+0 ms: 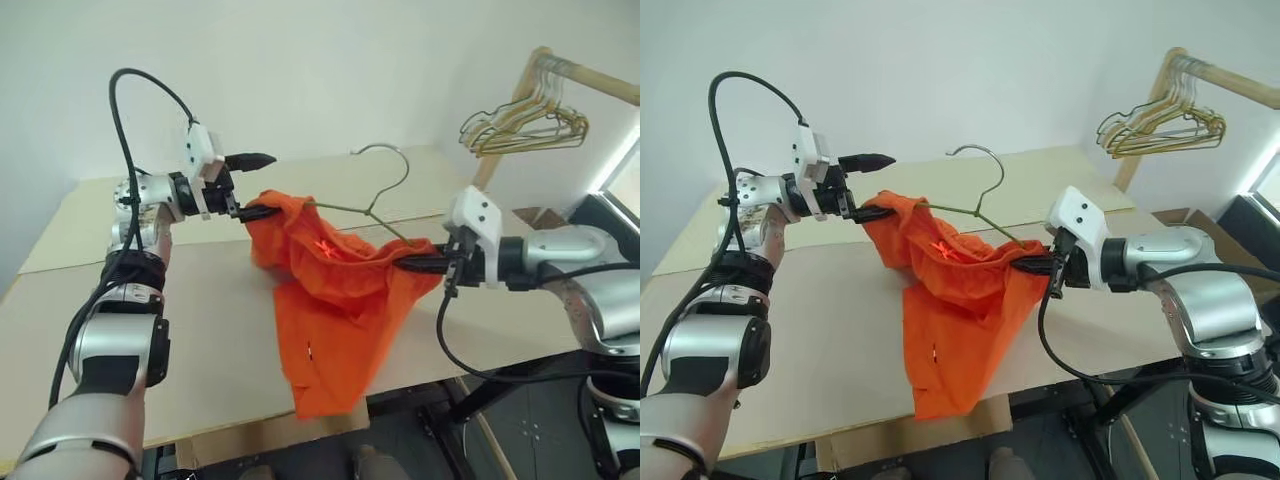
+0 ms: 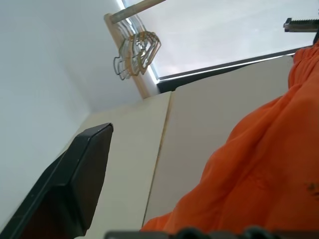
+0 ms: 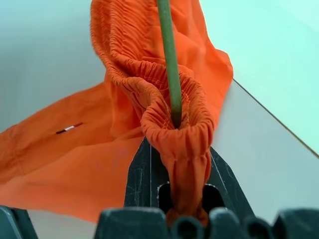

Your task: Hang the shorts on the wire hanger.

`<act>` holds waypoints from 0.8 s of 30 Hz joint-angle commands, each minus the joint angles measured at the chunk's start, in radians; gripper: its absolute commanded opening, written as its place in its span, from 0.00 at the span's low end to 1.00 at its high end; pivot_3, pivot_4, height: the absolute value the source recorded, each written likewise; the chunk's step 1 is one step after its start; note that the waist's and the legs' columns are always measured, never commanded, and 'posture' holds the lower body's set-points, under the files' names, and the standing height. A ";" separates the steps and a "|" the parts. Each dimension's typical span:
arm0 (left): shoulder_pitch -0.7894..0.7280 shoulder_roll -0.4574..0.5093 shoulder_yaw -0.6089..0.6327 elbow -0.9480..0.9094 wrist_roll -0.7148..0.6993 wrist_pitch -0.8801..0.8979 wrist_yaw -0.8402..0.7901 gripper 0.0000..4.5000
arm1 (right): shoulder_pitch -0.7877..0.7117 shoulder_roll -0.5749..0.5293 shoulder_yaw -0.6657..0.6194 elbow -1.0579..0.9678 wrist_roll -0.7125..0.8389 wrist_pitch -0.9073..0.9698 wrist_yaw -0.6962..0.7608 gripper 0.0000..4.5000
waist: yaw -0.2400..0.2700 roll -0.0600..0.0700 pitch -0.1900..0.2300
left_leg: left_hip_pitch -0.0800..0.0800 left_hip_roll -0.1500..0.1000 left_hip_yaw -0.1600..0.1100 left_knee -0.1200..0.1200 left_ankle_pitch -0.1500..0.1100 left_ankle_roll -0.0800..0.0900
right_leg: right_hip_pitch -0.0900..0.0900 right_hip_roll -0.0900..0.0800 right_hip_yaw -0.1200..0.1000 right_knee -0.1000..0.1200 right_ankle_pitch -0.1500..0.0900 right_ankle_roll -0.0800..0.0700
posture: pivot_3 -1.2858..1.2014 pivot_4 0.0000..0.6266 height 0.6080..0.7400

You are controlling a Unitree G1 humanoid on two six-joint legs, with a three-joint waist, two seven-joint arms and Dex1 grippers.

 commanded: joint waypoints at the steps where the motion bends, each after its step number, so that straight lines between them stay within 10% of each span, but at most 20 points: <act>1: 0.016 0.055 0.015 -0.058 -0.023 0.029 -0.122 1.00 | -0.025 -0.063 -0.074 0.035 -0.013 0.053 -0.066 0.00 | -0.021 0.000 0.000 | 0.000 0.000 -0.001 0.000 0.000 0.000 | 0.000 0.000 0.000 0.000 0.000 0.000 | 0.44 0.00 1.00; 15: -0.005 0.045 -0.049 0.013 0.137 -0.176 -0.086 1.00 | -0.173 -0.032 0.077 0.107 -0.006 -0.005 -0.063 0.00 | -0.066 0.000 0.000 | 0.003 -0.001 -0.005 -0.002 0.000 0.000 | 0.003 -0.002 0.001 0.000 -0.002 0.004 | 0.46 0.00 1.00; 24: 0.020 0.066 0.130 -0.046 -0.055 -0.023 -0.066 1.00 | -0.108 -0.059 0.016 0.110 0.000 0.086 -0.146 0.00 | -0.051 0.000 0.000 | 0.003 -0.001 -0.008 -0.002 0.000 0.000 | 0.003 -0.003 0.001 0.000 -0.001 0.003 | 0.46 0.00 1.00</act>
